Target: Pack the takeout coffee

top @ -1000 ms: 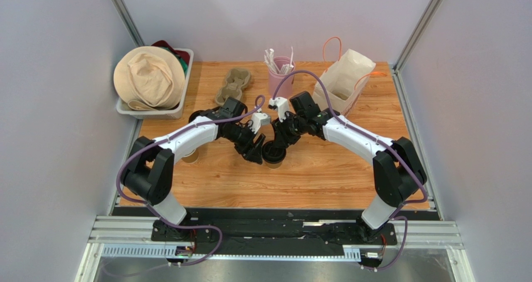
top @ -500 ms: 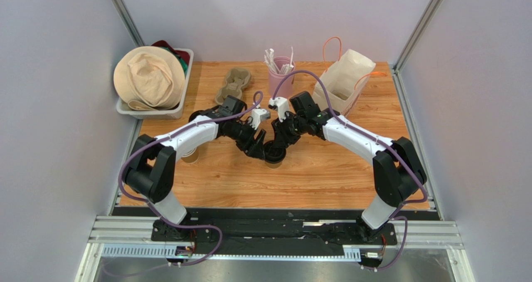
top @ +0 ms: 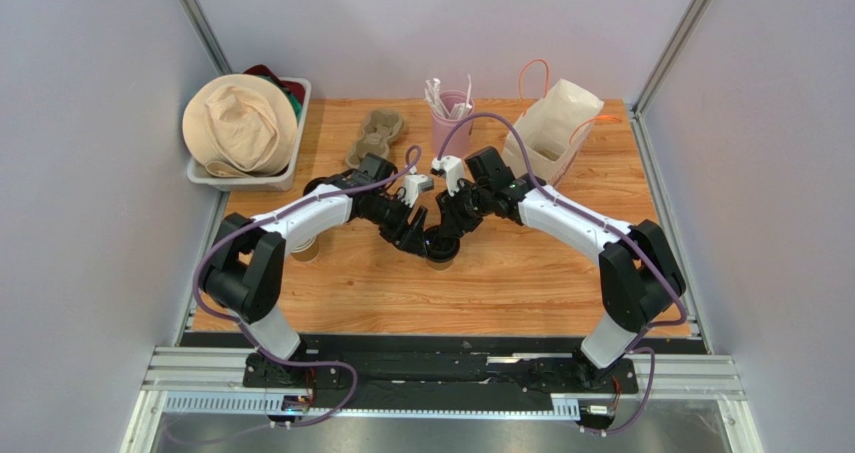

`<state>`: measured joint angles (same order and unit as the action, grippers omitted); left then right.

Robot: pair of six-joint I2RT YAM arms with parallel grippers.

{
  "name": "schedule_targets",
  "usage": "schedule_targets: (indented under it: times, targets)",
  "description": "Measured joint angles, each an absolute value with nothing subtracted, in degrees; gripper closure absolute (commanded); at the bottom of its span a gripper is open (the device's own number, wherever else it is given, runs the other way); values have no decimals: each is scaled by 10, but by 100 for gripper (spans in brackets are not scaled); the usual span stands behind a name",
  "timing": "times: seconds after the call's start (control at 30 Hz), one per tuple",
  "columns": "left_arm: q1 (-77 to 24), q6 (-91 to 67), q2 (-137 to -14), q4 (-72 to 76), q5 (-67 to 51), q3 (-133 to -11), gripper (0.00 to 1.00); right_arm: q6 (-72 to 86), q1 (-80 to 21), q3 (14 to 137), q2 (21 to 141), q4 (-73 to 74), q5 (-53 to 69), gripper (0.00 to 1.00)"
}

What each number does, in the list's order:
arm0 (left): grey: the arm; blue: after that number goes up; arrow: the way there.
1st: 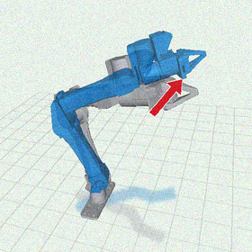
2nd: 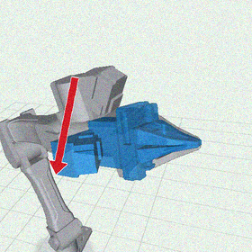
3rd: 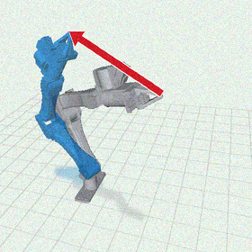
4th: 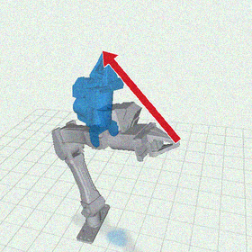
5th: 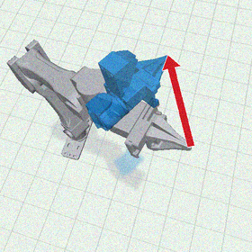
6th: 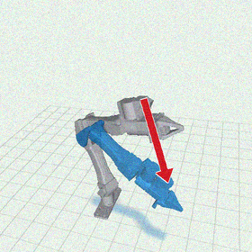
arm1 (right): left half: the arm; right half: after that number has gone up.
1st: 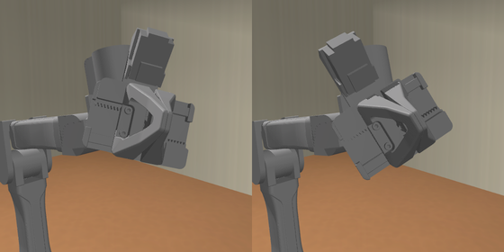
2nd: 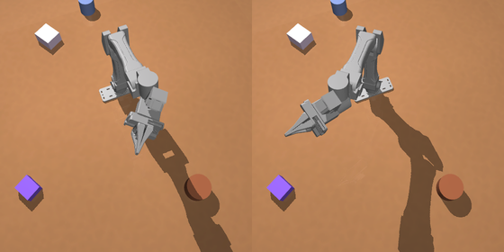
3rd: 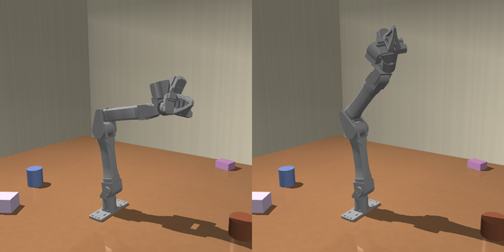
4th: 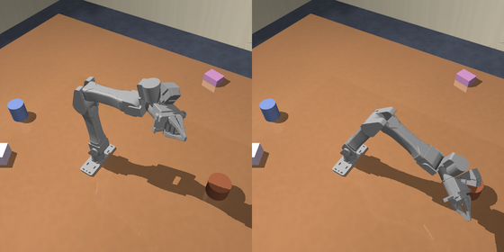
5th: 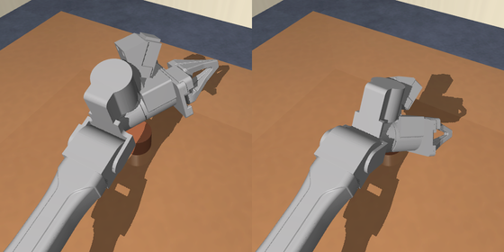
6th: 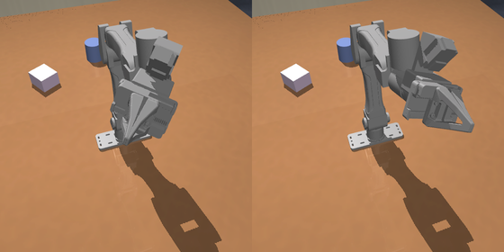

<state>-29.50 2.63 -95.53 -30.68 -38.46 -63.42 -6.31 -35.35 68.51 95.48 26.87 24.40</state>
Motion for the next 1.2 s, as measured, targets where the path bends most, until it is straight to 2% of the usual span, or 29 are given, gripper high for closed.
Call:
schedule_targets:
  times: [0.23, 0.53, 1.0, 1.2]
  targets:
    - [-296, 17, -979, -338, -388, -662, 39, -73, -363, 685, 955, 264, 222, 73]
    - [-295, 19, -982, -350, -390, -671, 35, -83, -367, 687, 952, 268, 215, 70]
    - [-279, 53, -981, -398, -375, -744, 34, -107, -359, 739, 951, 300, 198, 60]
    - [-279, 57, -981, -399, -386, -748, 34, -114, -353, 743, 945, 333, 202, 59]
